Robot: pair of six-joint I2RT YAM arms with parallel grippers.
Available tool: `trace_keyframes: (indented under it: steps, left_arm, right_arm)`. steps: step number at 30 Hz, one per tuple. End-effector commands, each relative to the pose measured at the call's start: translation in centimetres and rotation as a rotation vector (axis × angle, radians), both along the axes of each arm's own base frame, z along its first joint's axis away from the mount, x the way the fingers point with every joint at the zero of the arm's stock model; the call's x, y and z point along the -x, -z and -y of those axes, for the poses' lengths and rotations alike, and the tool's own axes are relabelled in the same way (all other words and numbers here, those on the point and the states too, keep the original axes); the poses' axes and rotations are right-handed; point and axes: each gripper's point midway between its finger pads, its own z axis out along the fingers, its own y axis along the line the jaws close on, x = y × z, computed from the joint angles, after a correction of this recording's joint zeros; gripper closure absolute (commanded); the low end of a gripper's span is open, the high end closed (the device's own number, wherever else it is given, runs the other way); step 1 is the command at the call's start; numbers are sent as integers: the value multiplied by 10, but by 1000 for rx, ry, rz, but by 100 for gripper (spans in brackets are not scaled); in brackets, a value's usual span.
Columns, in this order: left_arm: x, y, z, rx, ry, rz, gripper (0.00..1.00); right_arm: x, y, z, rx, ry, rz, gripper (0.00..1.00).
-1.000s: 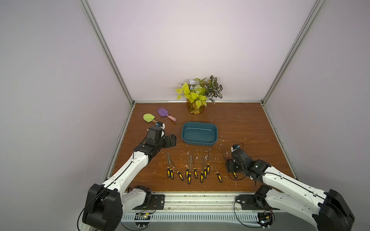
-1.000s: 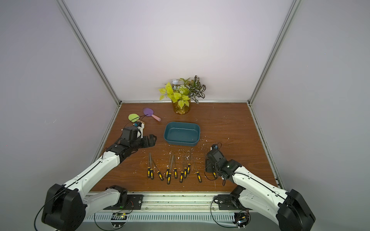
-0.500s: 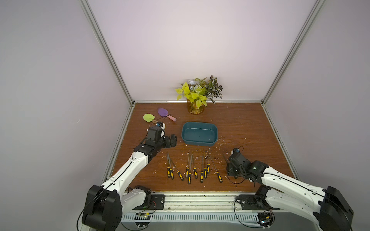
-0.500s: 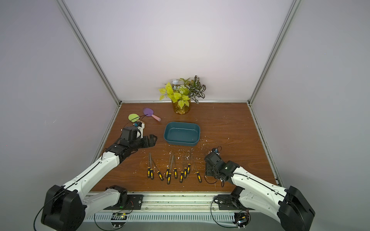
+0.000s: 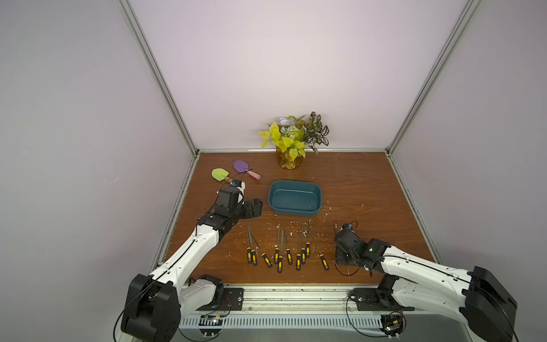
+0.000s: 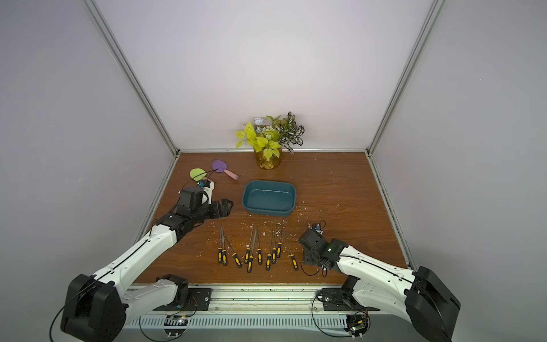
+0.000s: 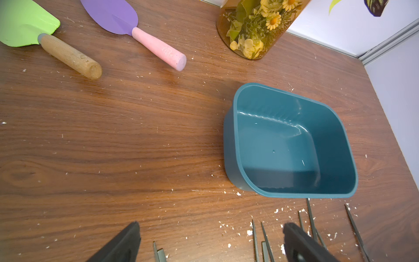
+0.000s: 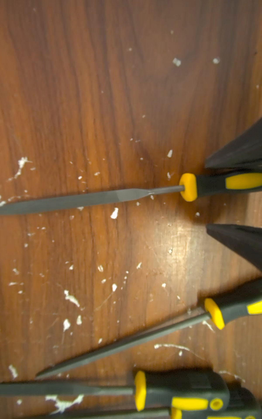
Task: Put the file tool into the storage box
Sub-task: Pick up the file tool from the center of the board.
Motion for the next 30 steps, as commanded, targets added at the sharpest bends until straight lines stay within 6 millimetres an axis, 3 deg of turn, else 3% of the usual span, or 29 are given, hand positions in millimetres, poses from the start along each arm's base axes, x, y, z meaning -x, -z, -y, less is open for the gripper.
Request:
trace_keyframes:
  steps: [1, 10, 16, 22, 30]
  left_arm:
    - [-3, -11, -5, -14, -2, 28, 0]
    - [-4, -11, -7, -15, -7, 27, 0]
    - [-5, -13, -7, -14, -5, 32, 0]
    - [-10, -42, -3, 7, 9, 102, 0]
    - [-44, -116, 30, 117, 124, 209, 0]
  right_arm:
    - [-4, -1, -1, 21, 4, 19, 58]
    - [-13, -11, -4, 43, -8, 67, 87]
    - [-20, -22, -5, 20, 0, 121, 97]
    - [-38, -53, -8, 16, 1, 221, 100]
    - [-69, -103, -22, -23, -77, 355, 100]
